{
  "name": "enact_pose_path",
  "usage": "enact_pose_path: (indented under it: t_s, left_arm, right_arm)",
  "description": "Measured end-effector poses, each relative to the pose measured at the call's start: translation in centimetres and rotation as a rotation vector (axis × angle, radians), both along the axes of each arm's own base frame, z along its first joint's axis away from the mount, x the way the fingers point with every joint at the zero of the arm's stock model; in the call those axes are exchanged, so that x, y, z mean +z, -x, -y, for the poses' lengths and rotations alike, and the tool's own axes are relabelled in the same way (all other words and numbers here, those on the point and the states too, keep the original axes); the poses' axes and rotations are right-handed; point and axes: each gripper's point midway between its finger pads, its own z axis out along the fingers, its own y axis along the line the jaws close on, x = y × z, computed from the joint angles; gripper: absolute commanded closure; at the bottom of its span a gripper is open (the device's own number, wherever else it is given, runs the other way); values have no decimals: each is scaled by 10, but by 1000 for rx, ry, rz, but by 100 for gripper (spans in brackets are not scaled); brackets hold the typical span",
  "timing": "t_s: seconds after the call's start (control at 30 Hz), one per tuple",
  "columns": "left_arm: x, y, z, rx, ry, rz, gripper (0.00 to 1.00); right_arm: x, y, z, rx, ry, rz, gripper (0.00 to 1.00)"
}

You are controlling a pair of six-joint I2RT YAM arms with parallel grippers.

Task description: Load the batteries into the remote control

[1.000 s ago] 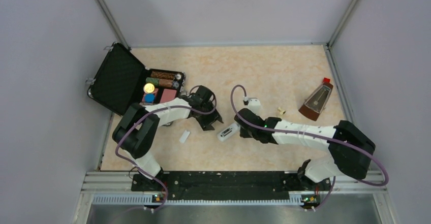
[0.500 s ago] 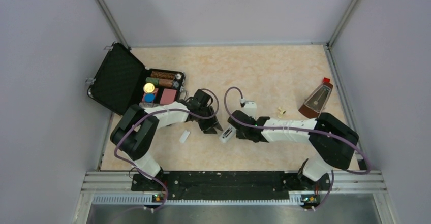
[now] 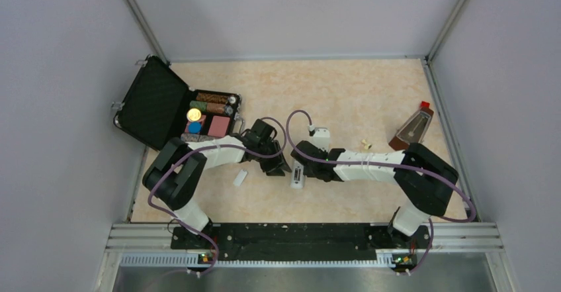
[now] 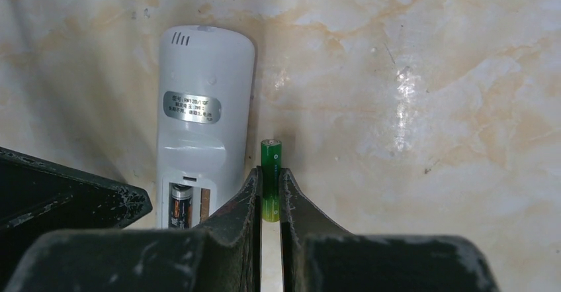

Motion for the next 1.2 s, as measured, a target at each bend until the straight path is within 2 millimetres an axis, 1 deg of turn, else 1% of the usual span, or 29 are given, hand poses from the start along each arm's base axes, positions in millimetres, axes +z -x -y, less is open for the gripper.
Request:
enact_pose_path:
  t_s: [0.13, 0.23, 0.37, 0.47, 0.57, 0.67, 0.87, 1.2]
  left_arm:
    - [1, -1, -6, 17, -30, 24, 61]
    - [1, -1, -14, 39, -63, 35, 63]
    - [-1, 3, -20, 70, -77, 24, 67]
    - [-2, 6, -20, 90, -65, 6, 68]
    - [-2, 8, -18, 106, -50, -8, 68]
    - [-2, 8, -17, 113, -40, -16, 68]
    - [-2, 9, -16, 118, -31, -25, 69]
    - [-2, 10, -15, 118, -19, -28, 69]
  right_arm:
    - [10, 2, 5, -1, 2, 9, 100]
    - [27, 1, 5, -3, -8, 38, 100]
    - [51, 1, -9, 0, -57, 86, 100]
    - [60, 7, -20, 0, -82, 116, 100]
    - [61, 11, -24, -15, -84, 129, 100]
    - [57, 12, -23, -40, -68, 133, 100]
    - [43, 11, -29, -64, -35, 126, 99]
    - [25, 12, -28, -70, 9, 104, 98]
